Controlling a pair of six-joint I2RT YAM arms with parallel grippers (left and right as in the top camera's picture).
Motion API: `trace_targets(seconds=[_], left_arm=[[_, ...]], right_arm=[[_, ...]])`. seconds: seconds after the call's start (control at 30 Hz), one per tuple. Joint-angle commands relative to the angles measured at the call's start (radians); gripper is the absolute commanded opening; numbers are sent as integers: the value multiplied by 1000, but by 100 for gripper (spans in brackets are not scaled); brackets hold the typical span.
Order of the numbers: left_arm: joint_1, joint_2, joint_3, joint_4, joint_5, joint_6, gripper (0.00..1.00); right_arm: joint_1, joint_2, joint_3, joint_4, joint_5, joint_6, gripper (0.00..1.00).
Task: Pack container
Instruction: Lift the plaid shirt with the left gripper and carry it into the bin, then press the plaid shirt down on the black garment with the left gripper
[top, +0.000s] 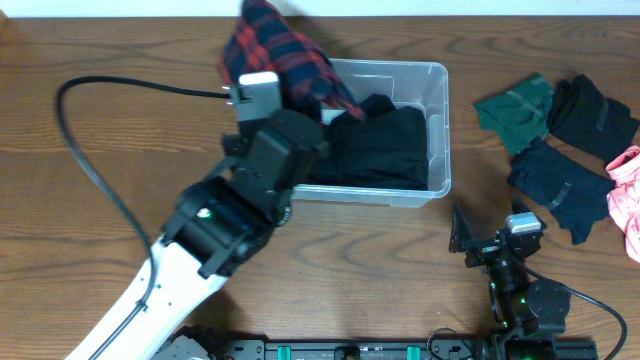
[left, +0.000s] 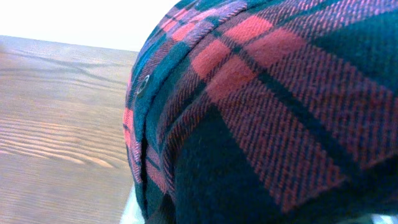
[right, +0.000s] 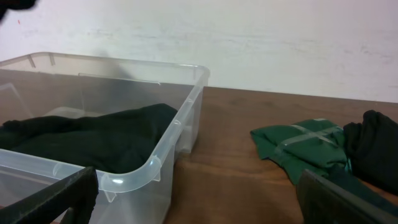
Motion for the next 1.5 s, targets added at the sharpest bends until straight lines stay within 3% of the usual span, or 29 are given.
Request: trace_targets(seconds=[0.0, 0.5, 0.73, 1.1, 1.47], left_arm=[[-34, 42, 39, 12, -29, -85, 6], [-111, 131, 39, 36, -10, -346, 6], [-109, 214, 39, 171, -43, -349, 6], [-109, 309, 39, 75, -177, -348, 6], [-109, 324, 39, 151, -186, -349, 6]], right_arm=[[-5, -7, -2, -2, -5, 11, 99], [-5, -7, -2, -2, -5, 11, 99], [-5, -7, -2, -2, -5, 11, 99], [-5, -7, -2, -2, -5, 11, 99], [-5, -7, -2, -2, -5, 11, 99]])
